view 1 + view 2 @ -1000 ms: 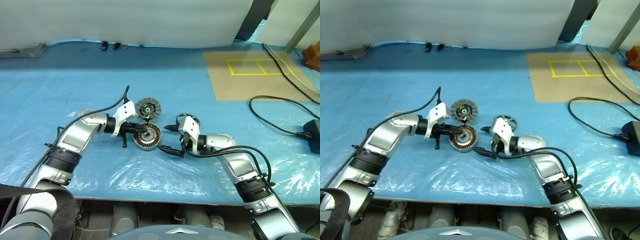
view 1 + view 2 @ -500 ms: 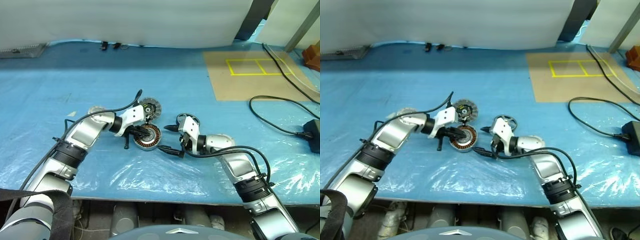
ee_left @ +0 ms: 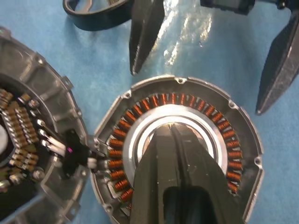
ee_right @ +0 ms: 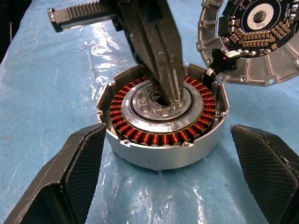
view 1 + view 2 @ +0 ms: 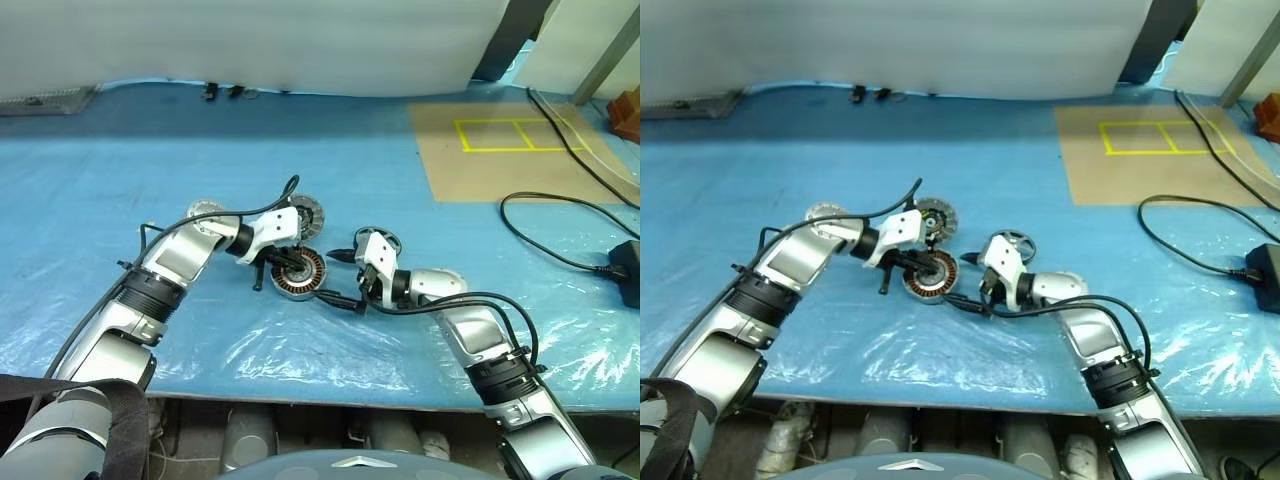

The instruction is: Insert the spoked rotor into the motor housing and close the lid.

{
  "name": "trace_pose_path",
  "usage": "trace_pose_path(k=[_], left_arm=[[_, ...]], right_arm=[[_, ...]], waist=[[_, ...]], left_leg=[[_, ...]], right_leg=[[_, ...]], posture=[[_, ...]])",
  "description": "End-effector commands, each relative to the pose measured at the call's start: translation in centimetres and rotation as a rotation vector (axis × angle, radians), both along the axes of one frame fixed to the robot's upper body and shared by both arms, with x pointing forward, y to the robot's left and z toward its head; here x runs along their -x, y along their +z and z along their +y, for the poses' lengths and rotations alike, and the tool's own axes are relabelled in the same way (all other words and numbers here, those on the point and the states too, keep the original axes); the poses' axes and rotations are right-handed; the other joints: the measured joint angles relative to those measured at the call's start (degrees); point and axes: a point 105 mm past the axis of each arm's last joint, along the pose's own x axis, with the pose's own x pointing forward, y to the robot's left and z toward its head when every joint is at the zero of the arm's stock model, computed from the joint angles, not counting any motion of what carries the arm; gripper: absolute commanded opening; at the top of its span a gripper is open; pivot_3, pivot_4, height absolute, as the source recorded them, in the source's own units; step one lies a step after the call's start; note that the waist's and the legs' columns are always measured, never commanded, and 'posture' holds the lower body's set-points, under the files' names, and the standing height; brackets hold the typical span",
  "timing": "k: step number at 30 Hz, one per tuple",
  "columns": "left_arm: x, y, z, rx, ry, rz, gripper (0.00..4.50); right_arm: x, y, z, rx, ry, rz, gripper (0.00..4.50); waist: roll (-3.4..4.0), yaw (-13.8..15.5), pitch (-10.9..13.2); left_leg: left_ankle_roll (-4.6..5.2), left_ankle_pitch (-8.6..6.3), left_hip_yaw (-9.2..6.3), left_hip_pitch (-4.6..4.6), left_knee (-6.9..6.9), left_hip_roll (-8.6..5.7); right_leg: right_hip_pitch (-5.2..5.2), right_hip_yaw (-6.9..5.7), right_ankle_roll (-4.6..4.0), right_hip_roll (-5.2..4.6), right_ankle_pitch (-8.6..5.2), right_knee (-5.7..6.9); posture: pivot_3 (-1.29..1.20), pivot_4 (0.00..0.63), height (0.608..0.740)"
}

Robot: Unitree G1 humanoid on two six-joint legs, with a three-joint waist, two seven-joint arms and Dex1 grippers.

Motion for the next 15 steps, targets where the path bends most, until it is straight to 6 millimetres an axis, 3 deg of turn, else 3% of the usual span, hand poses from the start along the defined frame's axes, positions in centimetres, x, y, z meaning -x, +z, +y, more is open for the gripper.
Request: trace_pose_path(k=[1,15], left_arm=[[0.02,1.19,-0.07,0.021,-0.009,-0.016,0.05],[0.29,0.52,0.88,-0.060,-0.004,-0.003,0.05]], right_arm=[[0.01,1.06,0.57,-0.016,0.021,-0.038,4.50],[0.00,0.95,0.50,-0.015,0.023,-0.038,4.50]], waist=[[0.00,-0.1,0.0],[-0.01,0.0,0.0]], left_leg=[[0.00,0.00,0.00,-0.02,0.00,0.01],[0.00,0.00,0.00,-0.04,0.01,0.01]], right_leg=[[-0.01,0.00,0.00,0.01,0.00,0.00],[-0.02,0.00,0.00,0.01,0.00,0.00]], posture=[[0.00,0.150,0.740],[0.00,0.150,0.740]])
